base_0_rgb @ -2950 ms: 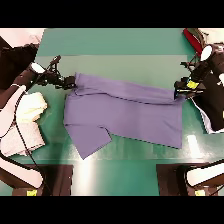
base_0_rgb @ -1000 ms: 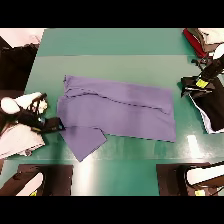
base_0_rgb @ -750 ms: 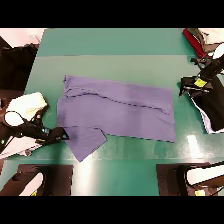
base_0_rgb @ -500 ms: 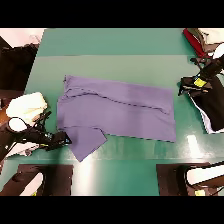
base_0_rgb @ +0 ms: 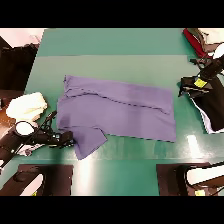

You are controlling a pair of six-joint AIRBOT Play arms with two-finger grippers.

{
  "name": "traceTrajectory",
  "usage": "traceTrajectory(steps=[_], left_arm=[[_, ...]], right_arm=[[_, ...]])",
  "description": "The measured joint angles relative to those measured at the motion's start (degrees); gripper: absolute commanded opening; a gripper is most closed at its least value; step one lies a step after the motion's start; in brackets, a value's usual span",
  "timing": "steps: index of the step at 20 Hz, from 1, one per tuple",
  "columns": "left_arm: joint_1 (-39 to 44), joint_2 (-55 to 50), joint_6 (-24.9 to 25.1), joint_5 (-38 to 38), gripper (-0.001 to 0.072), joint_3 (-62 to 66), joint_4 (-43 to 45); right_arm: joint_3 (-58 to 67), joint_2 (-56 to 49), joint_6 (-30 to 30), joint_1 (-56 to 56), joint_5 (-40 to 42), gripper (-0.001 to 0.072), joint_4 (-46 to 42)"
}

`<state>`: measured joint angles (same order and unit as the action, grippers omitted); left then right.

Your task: Fold the shirts.

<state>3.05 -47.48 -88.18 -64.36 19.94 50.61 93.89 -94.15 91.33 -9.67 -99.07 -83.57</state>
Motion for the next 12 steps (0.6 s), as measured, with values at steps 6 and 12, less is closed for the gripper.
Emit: traceTrajectory(steps=[6,12], left_arm=[[1.1,0.0,1.9,0.3,0.0023,4.6,0.4],[1.2,0.0,4.9,-0.3,0.0024,6.4,0.9]], right_arm=[[-16.1,11.1,-1.1,0.0,0.7,0.0550,0.0],[-39.3,24.5,-1.7,0.0,4.8,0.0552,0.0]])
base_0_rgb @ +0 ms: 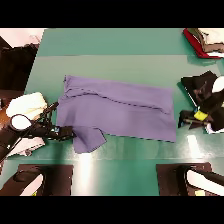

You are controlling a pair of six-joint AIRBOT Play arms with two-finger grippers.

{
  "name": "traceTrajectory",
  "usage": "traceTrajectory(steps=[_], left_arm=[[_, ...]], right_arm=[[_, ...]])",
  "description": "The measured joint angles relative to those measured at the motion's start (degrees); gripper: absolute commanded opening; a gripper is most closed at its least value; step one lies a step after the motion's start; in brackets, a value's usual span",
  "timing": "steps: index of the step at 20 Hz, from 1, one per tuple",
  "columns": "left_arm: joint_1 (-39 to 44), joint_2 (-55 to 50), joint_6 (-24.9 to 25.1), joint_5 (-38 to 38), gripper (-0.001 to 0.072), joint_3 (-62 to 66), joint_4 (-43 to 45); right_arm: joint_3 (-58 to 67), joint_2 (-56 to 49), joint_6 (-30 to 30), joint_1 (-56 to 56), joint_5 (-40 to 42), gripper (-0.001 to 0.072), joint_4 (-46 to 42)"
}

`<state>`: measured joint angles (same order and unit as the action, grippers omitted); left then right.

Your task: Fold the shirts.

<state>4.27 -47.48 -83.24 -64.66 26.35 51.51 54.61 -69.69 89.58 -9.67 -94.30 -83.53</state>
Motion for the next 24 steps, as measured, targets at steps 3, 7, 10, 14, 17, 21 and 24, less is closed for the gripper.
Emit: traceTrajectory(steps=[3,7,10,14,17,21,24], left_arm=[[0.0,0.0,0.7,-0.3,0.0023,0.2,0.0],[0.0,0.0,1.5,-0.5,0.0023,0.3,0.1],[0.0,0.0,1.9,-0.7,0.0023,0.3,0.1],[0.0,0.0,2.1,-0.9,0.0024,0.3,0.1],[0.0,0.0,2.3,-1.0,0.0023,0.3,0.1],[0.0,0.0,3.2,-1.4,0.0021,0.3,1.6],[0.0,0.2,3.5,-3.7,0.0021,1.2,3.7]], right_arm=[[-8.6,4.1,-0.2,0.0,3.9,0.0551,0.1],[-15.3,6.1,-0.3,0.0,9.7,0.0446,2.9],[-17.1,6.5,-0.3,0.0,13.4,0.0446,5.4],[-17.9,6.7,-0.3,0.0,15.6,0.0363,6.7],[-18.1,6.7,-0.3,0.0,16.4,0.0135,7.0],[-18.1,6.8,-0.7,0.0,16.4,0.0012,7.2],[-16.5,7.1,-1.4,0.0,13.3,0.0012,5.2]])
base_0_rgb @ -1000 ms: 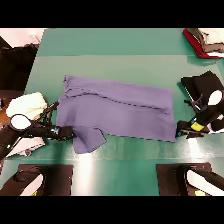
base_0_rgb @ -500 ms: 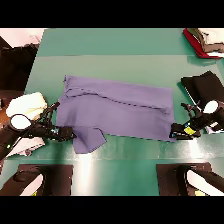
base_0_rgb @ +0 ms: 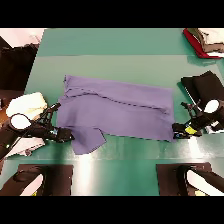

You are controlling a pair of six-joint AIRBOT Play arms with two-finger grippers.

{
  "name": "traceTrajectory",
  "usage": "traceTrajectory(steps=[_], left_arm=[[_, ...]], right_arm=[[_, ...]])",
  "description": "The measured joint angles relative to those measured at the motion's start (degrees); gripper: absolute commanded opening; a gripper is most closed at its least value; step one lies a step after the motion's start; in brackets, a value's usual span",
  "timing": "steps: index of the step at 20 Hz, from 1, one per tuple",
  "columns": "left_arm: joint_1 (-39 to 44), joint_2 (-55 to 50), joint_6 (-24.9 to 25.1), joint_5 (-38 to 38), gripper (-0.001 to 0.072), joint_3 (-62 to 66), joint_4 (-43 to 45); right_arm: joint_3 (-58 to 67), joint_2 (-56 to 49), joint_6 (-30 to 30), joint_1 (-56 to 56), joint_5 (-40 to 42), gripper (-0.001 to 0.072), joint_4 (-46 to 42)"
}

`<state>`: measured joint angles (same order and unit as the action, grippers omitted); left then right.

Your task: Fold the shirts.

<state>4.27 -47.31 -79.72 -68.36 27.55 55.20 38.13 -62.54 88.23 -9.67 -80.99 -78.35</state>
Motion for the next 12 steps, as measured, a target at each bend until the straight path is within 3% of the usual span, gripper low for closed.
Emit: traceTrajectory(steps=[7,12], left_arm=[[0.0,5.6,-0.1,-9.3,0.0022,3.2,1.2],[0.0,7.6,0.3,-4.8,0.0022,9.4,1.3]], right_arm=[[7.9,8.2,-1.5,-0.8,-9.4,0.0012,-8.2],[13.8,8.4,-1.6,0.5,-6.6,0.0012,-5.7]])
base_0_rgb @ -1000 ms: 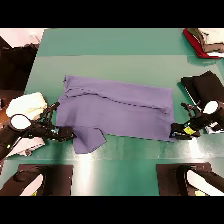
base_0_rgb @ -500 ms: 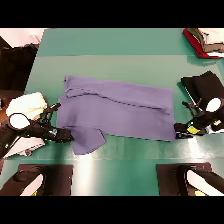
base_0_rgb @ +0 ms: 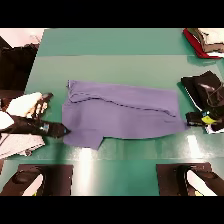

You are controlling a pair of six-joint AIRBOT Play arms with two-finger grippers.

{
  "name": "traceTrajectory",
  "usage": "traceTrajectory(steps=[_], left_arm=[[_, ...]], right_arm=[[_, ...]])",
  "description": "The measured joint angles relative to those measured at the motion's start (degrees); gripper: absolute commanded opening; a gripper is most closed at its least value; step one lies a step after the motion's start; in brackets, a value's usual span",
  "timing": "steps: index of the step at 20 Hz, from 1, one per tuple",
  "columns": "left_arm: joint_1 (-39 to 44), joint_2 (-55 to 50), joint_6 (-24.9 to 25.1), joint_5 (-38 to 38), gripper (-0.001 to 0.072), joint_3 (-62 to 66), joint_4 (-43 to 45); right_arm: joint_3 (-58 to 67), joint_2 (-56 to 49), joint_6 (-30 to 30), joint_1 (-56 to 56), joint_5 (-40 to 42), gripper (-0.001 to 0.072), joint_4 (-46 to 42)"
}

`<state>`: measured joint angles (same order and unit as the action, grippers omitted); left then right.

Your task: Fold the shirts.

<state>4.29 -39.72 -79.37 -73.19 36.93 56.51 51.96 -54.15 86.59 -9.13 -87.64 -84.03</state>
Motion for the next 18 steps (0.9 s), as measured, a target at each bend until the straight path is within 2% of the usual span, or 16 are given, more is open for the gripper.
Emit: traceTrajectory(steps=[4,11,18], left_arm=[[0.0,-3.6,1.7,9.3,0.0023,7.3,0.0],[0.0,-21.3,5.4,22.5,0.0024,20.1,0.0],[0.0,-34.5,8.2,33.5,0.0024,28.3,0.0]], right_arm=[[6.7,-4.5,1.2,1.8,2.7,0.0013,0.9],[16.5,-14.7,3.2,2.8,8.3,0.0013,1.5],[23.2,-23.7,5.0,2.9,13.3,0.0013,1.6]])
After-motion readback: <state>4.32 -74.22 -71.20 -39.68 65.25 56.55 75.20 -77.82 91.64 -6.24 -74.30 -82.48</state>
